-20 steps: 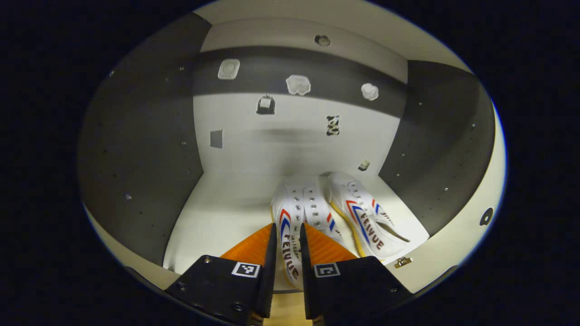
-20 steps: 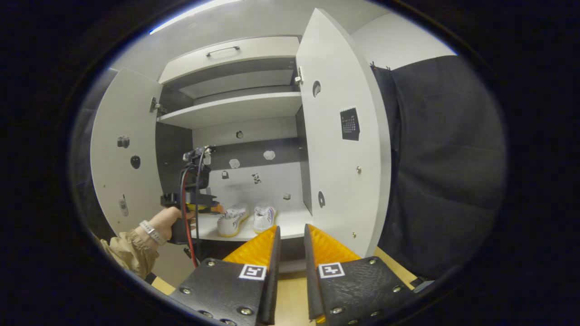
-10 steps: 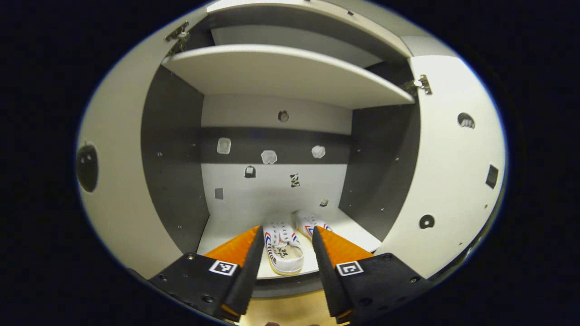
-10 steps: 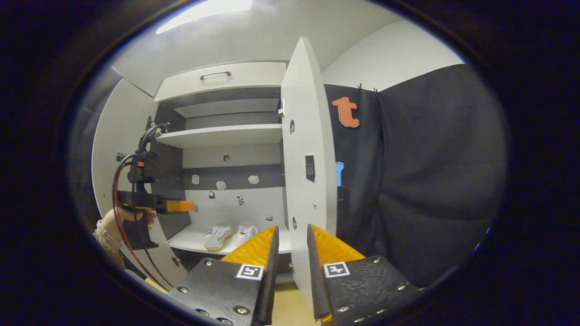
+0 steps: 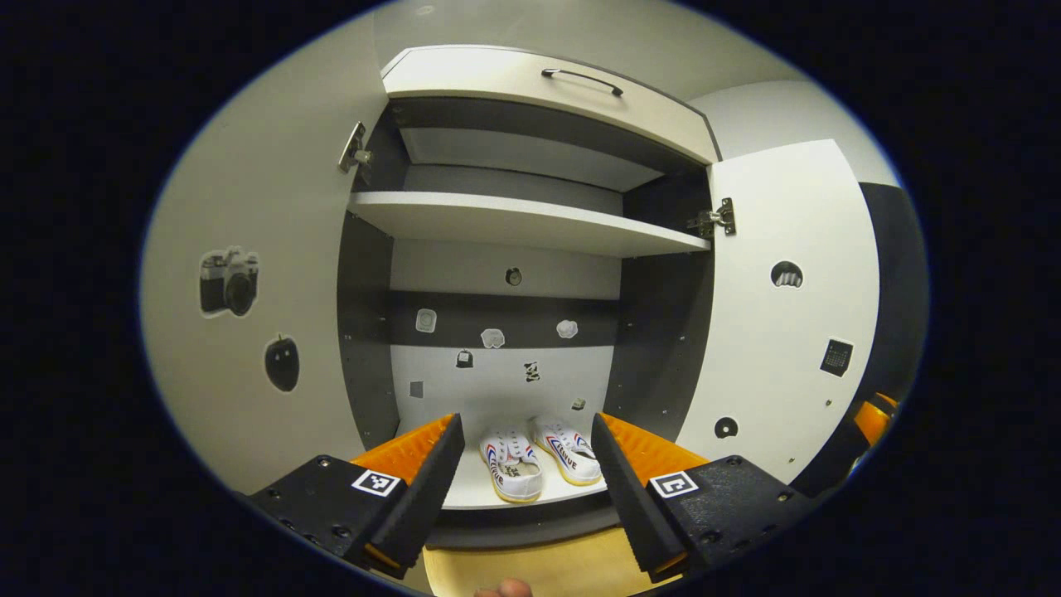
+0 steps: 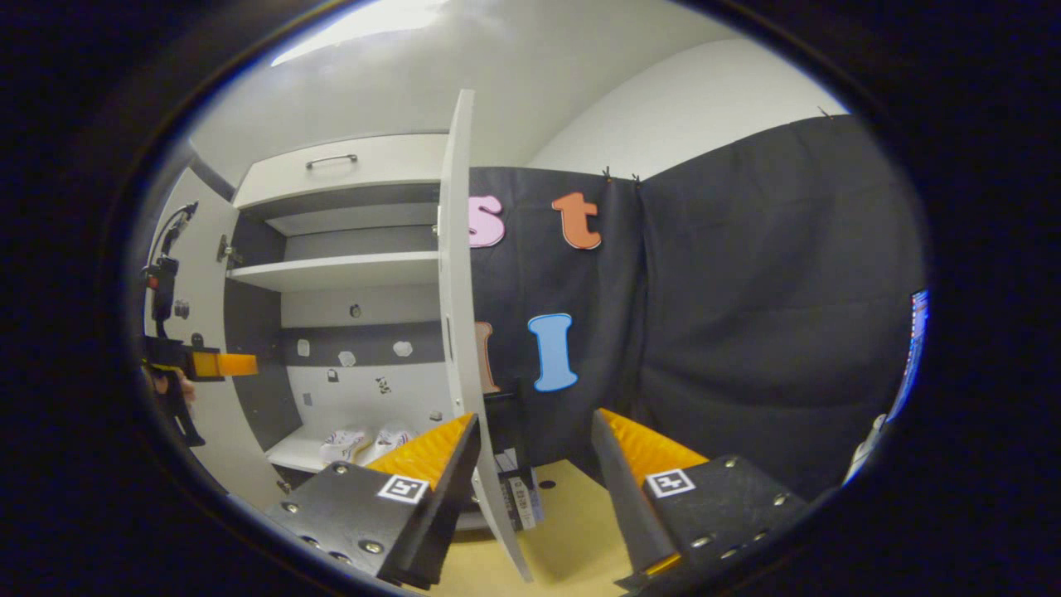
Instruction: Grab one shoe with the right hand and put it into the shoe cabinet, grab the other shoe with the left hand and put it into the shoe cabinet; then close the right door with the right hand and the left door with the left hand.
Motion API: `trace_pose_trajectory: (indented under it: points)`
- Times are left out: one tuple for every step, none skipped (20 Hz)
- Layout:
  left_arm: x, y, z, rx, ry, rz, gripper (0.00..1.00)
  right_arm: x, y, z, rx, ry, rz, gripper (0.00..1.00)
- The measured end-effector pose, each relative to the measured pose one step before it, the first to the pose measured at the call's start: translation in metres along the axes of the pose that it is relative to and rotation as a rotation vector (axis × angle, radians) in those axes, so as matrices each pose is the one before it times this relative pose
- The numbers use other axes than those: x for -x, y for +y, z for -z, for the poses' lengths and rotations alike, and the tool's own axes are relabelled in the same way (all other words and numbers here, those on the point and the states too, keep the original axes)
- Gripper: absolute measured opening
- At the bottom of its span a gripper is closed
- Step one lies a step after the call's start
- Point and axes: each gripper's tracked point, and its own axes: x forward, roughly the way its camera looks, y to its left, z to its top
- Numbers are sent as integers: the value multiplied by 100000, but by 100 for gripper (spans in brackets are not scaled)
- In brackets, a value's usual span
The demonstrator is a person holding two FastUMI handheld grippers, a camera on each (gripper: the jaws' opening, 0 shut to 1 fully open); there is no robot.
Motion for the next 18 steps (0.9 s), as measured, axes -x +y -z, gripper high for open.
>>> trace_pose_trajectory:
  points:
    - [309, -21, -288, 132, -662, -432, 94, -410, -250, 42, -56, 302, -303, 84]
    - [382, 23, -335, -258, -1005, -238, 94, -413, -194, 96, -325, 543, -322, 88]
    - [85, 109, -417, -322, -1917, -78, 95, -372, -160, 116, -371, 504, -427, 88]
    - [-15, 146, -418, -380, -1885, -598, 95, -328, -182, 191, -237, 553, -370, 88]
    - [-3, 242, -233, -325, -1288, -852, 95, -421, -20, 218, -190, 662, -664, 88]
    - [-101, 235, -106, -756, -324, -1139, 95, -311, 165, 340, -209, 1040, -1051, 88]
    - [164, 236, 26, -588, -18, -790, 95, -263, 128, 467, -85, 1350, -646, 88]
    - [205, 162, 5, -121, -119, -535, 95, -229, -160, 143, 299, 169, -74, 84]
    - [114, 37, -73, 305, -192, -247, 95, -246, -41, -20, -65, 216, -723, 88]
    - [108, 2, -106, 405, 35, -471, 95, -24, 125, -43, -440, 325, -1338, 88]
    - [258, 80, -44, 145, 254, -531, 95, 52, 65, 148, -579, 729, -1393, 88]
    - [6, 88, 20, 88, 138, -343, 95, 71, 37, -12, -714, 667, -1459, 88]
    - [68, -73, -35, 90, -154, 93, 95, 106, 137, -30, -249, 629, -1687, 88]
    - [6, 2, -122, 193, -394, 115, 95, -31, 394, 128, 70, 481, -1725, 88]
    - [-50, -53, -73, 206, -302, 129, 95, -9, 141, 111, 190, 431, -1500, 88]
    - [125, -38, 6, 39, -117, 18, 95, 73, 125, -43, 122, 304, -1099, 88]
    - [-41, -6, -35, 22, -27, -74, 95, -13, 51, 40, 28, 298, -767, 88]
    - [69, -29, -7, 60, 17, -19, 95, 67, 120, -21, 87, 119, -706, 88]
